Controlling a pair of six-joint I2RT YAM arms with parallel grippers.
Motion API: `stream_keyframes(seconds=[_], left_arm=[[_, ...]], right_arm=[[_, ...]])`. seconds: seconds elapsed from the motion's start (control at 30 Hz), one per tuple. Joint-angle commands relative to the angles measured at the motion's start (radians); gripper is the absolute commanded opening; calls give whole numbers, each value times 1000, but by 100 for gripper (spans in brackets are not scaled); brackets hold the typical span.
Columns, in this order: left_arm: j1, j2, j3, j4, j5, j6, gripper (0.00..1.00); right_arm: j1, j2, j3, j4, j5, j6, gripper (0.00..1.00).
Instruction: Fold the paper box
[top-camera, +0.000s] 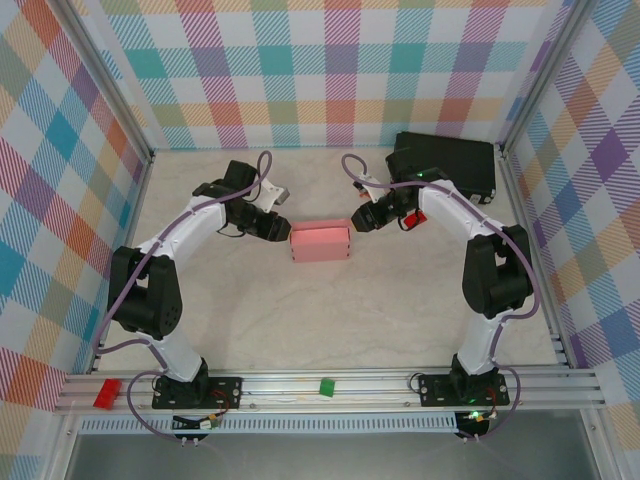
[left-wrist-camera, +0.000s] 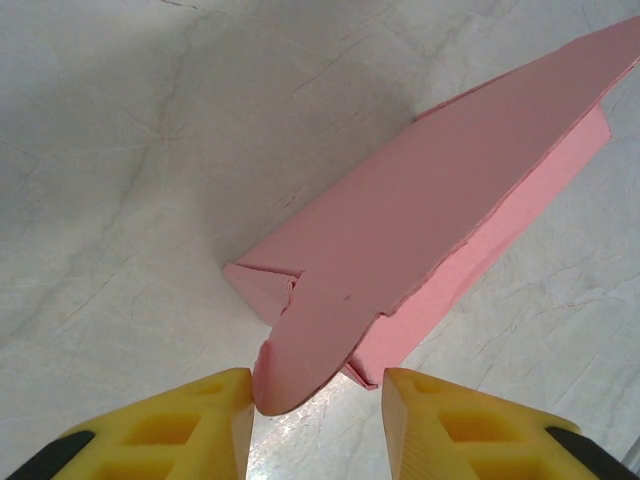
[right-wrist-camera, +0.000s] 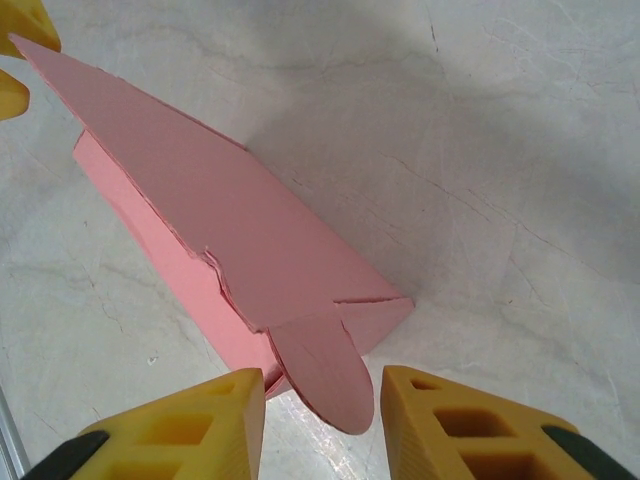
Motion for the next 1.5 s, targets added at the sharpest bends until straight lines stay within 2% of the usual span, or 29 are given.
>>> stream_keyframes(seconds=[0.0,0.2,0.4,0.53,0.67,0.83,1.17,1.47], left_arm=[[-1,-13,29,4,14,-6,39],[-1,-12,29,6,35,-21,35],[-1,-11,30,5,47,-45,24],[-1,-16,27,9,39,-65,21],[-3,-19,19,16,39,-93,21],[-3,-39,-2,34,23,-96,26],[-3,-43,-15,53,37,-99,32],[-7,-37,-20,46,44,-96,28]], right_arm=[[4,-1,14,-25,-12,11,36],[8,1,13,-25,-26,22,31],[16,3,10,-17,-27,56,26],[22,-2,10,-16,-21,81,25],[29,-9,4,-5,-1,114,24],[32,-26,-13,6,37,110,26],[33,-40,-36,-1,68,107,33],[33,-50,-39,-6,58,109,25]])
